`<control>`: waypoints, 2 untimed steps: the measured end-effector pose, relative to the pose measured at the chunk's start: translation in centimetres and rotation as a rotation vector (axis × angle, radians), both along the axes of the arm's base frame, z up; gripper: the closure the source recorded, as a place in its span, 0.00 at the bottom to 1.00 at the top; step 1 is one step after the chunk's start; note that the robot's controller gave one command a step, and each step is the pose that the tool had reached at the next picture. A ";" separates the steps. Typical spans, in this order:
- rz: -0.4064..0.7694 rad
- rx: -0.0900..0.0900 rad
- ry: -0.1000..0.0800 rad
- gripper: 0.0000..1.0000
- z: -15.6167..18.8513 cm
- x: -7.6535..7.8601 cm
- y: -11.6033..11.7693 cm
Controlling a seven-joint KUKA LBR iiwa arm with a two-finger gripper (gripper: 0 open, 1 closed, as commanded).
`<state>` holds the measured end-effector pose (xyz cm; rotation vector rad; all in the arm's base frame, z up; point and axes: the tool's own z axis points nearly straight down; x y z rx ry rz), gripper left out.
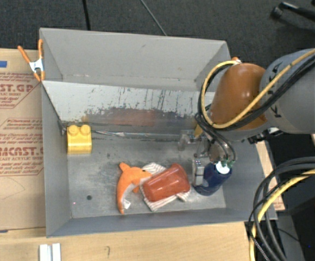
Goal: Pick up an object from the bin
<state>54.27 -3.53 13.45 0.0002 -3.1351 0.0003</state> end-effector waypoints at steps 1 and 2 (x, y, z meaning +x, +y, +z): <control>0.000 0.000 -0.007 0.00 0.4 0.2 0.0; 0.030 -0.004 -0.013 0.00 -4.0 -1.8 2.0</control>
Offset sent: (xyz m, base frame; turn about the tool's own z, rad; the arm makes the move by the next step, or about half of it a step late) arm -0.0297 0.0325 -0.0645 -0.0428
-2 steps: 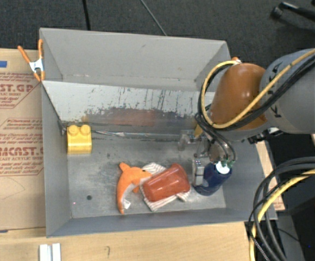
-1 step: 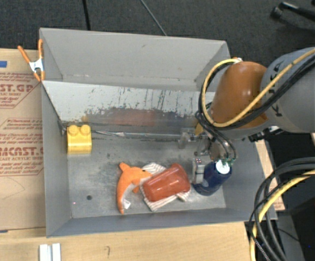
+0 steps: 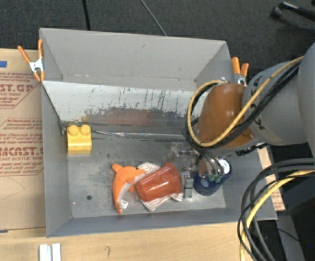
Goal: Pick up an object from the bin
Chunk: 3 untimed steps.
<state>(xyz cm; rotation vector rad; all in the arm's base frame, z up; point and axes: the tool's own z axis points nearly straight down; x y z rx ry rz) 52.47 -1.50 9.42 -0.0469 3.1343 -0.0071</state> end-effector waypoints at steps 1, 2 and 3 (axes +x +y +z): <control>-0.013 0.005 0.011 0.00 -2.5 -2.6 4.2; -0.072 0.006 0.007 0.00 -2.5 -1.6 9.2; 0.022 0.002 0.013 0.00 1.4 0.2 10.7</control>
Offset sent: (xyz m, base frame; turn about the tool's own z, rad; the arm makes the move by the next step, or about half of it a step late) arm -0.0158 0.0905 -0.0242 0.0728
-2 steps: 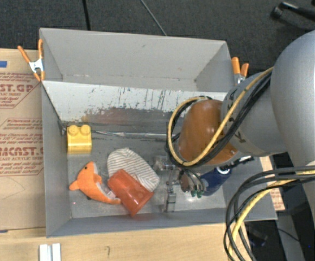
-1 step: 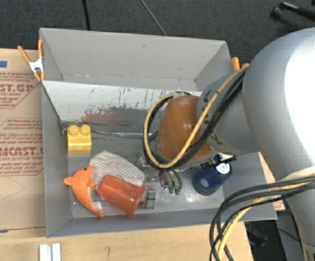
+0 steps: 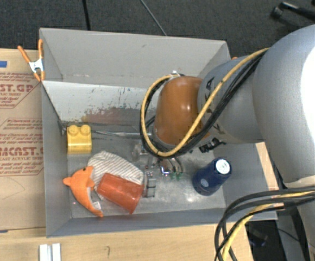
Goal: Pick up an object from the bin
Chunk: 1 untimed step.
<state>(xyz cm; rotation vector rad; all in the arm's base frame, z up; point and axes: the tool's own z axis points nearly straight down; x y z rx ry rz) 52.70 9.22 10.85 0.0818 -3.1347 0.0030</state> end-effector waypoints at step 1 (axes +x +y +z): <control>0.036 0.004 -0.015 0.00 1.8 -0.2 1.4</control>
Offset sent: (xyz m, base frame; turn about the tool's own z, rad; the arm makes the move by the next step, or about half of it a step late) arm -0.0442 0.0631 -0.0306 0.0403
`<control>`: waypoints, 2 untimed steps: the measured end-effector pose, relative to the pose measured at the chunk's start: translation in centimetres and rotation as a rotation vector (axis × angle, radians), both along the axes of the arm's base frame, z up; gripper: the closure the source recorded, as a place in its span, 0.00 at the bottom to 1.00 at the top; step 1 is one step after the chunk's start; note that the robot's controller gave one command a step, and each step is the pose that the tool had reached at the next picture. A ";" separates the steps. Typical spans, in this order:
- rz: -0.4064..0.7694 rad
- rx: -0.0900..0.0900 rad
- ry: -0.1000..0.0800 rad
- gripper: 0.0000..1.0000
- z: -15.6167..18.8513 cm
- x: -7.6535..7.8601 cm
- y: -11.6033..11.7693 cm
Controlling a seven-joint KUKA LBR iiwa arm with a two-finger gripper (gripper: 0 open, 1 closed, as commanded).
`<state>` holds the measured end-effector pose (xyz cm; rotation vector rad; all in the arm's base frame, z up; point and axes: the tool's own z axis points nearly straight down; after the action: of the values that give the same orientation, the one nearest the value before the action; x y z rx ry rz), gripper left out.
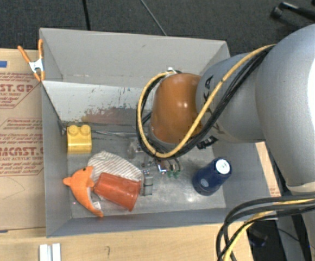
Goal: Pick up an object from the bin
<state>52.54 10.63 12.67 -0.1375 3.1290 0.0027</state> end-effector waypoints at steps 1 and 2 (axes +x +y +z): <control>-0.074 -0.001 0.013 1.00 -4.8 -4.3 5.0; -0.074 -0.002 0.013 1.00 -4.8 -4.3 5.0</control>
Offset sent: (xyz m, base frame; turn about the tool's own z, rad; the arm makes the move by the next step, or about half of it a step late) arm 0.0000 0.0000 0.0000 0.0000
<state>48.23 15.65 7.86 -0.0218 3.1447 0.0005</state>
